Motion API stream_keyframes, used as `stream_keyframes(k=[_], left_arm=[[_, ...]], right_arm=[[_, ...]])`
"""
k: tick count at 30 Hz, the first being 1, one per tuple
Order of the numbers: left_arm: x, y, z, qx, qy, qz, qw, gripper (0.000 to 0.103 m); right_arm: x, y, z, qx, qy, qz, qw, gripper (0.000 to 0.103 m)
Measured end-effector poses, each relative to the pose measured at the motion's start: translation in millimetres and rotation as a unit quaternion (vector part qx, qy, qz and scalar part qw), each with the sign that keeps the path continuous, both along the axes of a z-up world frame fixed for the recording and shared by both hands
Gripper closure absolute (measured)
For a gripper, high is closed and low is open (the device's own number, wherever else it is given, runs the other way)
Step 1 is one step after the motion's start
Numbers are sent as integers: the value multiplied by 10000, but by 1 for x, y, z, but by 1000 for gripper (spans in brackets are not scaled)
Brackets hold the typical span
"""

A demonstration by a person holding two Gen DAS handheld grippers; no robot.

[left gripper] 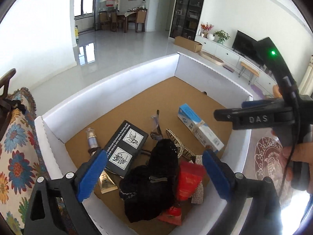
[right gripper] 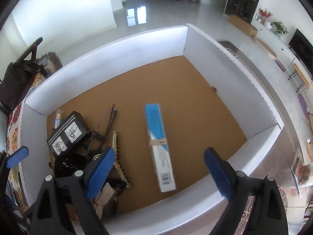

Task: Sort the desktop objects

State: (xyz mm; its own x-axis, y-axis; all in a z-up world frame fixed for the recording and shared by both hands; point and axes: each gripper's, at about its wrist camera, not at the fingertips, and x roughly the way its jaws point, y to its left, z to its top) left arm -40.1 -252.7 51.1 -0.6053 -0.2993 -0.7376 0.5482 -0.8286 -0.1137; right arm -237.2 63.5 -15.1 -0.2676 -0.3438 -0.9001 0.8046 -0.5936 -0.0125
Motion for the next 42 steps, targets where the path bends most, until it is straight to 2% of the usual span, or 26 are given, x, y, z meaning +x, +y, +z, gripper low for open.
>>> stream_keyframes(k=[2,5,10,25,36,42], left_arm=[[3,3,5,-16,108,171,9998,4],[3,6,7,57,101,174,9998,3],[1,22,8,-283,-103,259,9992,3],[8,32,19,-574,-205,752,9953,3],[15,34,28,-426,-194,876,9951,3],[17,35,36,-511,-177,999,9935,3]], right_arm=[[5,17,12,-48,65,17,10000,2],[21,29,27,-30,115,49,9999,1],[35,50,34,8,150,104,9998,1],[42,51,16,-95,121,124,9998,1],[51,44,16,46,229,253,9994,1],[54,43,16,67,255,311,9992,1]])
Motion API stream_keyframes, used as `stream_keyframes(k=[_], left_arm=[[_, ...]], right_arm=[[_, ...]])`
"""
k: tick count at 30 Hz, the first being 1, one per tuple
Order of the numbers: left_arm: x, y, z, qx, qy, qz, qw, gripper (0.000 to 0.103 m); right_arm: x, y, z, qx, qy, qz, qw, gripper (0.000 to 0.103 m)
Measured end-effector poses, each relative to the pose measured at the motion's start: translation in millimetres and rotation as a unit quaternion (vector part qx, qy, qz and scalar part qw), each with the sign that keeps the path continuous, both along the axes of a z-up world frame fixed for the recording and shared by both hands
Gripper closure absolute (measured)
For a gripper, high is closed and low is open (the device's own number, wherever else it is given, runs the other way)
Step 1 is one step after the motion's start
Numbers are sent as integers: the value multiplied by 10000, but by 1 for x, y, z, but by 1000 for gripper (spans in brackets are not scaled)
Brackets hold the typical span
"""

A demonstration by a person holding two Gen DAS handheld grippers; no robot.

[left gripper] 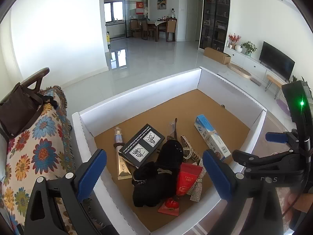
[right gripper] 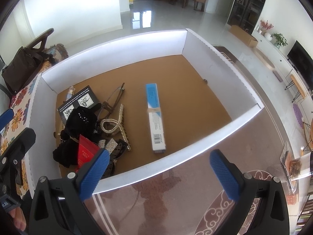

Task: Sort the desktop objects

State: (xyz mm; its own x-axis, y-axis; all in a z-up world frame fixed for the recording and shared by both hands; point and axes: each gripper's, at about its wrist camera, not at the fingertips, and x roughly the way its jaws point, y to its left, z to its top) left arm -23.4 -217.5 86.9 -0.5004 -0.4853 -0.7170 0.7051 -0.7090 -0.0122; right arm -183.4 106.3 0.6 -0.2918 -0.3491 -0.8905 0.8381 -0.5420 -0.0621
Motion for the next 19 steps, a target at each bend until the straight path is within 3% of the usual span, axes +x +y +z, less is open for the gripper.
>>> stream_keyframes(k=[12,19], left_arm=[[-2,-4,1,57,24,68,10000,3],[3,-3,8,-187,194,306,9992,0]], right_arm=[[-3,-1,-5,-30,-34,-13,10000,1],[-9,-3,-6,-116,-85,-83,9999,1]])
